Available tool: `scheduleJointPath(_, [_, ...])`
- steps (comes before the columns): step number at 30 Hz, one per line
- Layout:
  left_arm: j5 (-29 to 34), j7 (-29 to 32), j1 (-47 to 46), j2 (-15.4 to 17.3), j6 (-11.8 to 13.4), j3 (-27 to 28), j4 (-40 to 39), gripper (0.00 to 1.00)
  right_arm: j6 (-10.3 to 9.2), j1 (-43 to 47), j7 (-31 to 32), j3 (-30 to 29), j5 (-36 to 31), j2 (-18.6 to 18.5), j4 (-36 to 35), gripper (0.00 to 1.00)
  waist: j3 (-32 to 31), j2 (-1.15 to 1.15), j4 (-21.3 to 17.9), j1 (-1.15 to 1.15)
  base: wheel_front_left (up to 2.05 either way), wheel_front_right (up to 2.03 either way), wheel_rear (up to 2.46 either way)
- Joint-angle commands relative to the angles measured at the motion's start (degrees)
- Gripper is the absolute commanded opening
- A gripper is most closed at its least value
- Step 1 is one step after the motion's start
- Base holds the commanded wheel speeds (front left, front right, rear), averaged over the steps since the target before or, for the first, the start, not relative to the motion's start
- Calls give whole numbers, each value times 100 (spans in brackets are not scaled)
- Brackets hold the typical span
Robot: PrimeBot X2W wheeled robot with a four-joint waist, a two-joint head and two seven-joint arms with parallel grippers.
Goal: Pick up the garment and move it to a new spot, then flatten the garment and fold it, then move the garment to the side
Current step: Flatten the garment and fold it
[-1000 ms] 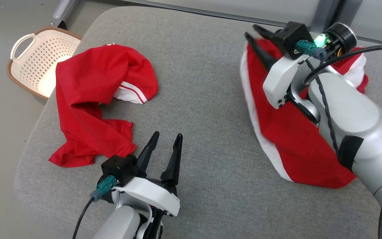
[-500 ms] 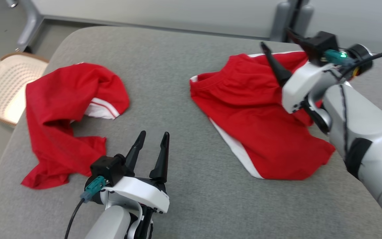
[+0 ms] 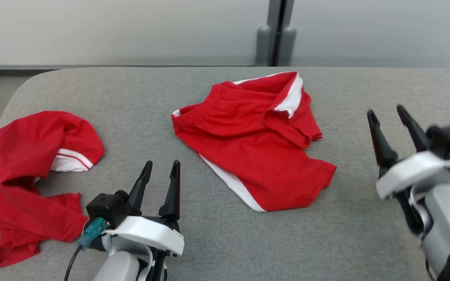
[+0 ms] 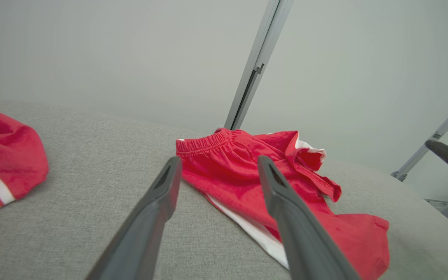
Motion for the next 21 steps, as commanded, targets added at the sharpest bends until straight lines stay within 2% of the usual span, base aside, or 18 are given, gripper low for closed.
scheduleJointPath(1, [35,-1,87,26,-26,53,-18,100,2,423,-31,-265,-125,137,-255,100,-113,0,-160,0,0,0,0])
scheduleJointPath(5, [92,-1,189,25,-50,115,6,100,1,1459,-32,-1068,-480,582,-942,100,-172,0,-272,0,0,0,0])
scheduleJointPath(9, [148,-1,223,25,-89,153,49,100,1,2161,-32,-1492,-757,1020,-1392,100,-186,0,-322,0,0,0,0])
scheduleJointPath(15, [190,-1,220,26,-134,169,99,100,1,2428,-33,-1516,-912,1266,-1556,100,-191,0,-303,0,0,0,0])
scheduleJointPath(21, [163,-1,126,25,-138,74,100,100,1,2230,256,-1386,-705,1283,-1477,100,-97,0,-135,0,0,0,0])
